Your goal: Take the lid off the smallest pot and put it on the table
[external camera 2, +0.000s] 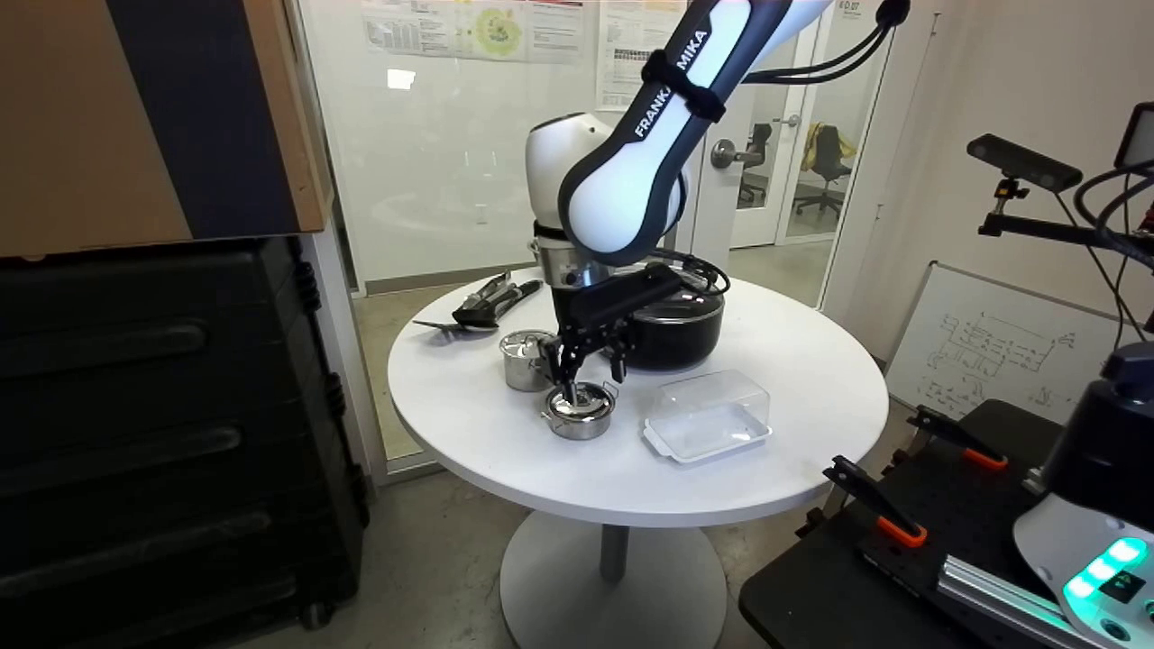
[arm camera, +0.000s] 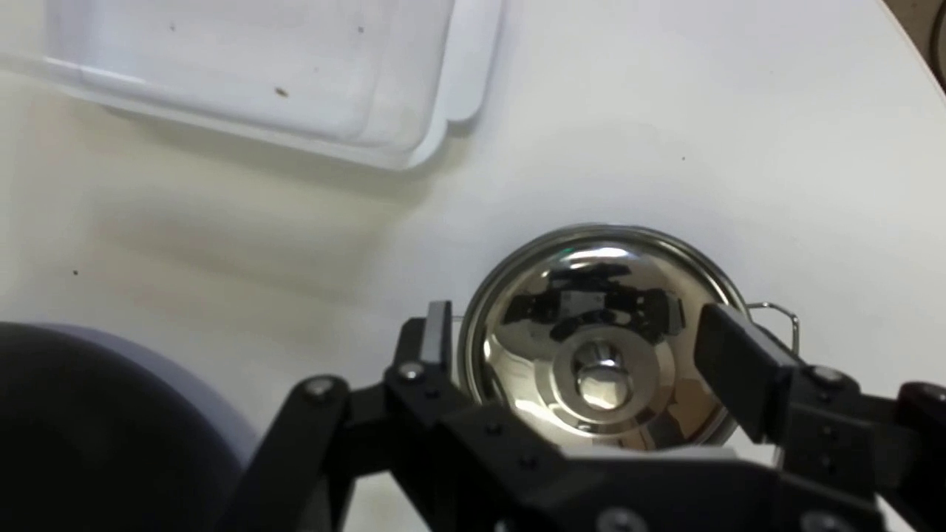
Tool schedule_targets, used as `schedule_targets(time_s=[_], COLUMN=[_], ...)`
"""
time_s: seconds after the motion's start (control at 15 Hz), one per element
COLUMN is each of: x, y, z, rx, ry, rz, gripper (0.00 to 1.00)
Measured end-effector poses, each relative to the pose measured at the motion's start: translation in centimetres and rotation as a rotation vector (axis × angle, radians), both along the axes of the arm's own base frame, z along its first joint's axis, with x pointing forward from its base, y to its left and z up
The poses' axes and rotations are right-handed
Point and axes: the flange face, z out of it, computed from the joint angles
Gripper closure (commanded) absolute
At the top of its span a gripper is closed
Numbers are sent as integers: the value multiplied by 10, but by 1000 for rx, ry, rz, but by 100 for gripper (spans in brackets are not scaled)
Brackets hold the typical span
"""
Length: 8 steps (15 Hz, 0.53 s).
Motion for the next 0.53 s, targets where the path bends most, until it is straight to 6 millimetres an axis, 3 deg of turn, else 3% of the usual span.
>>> schedule_targets(time_s=[0.27, 0.53], x=[2, 3], y=[-2, -2], z=[0, -1], rx=[-2, -2], ry=[-2, -3], rz=[-11, -14], gripper=[29, 29])
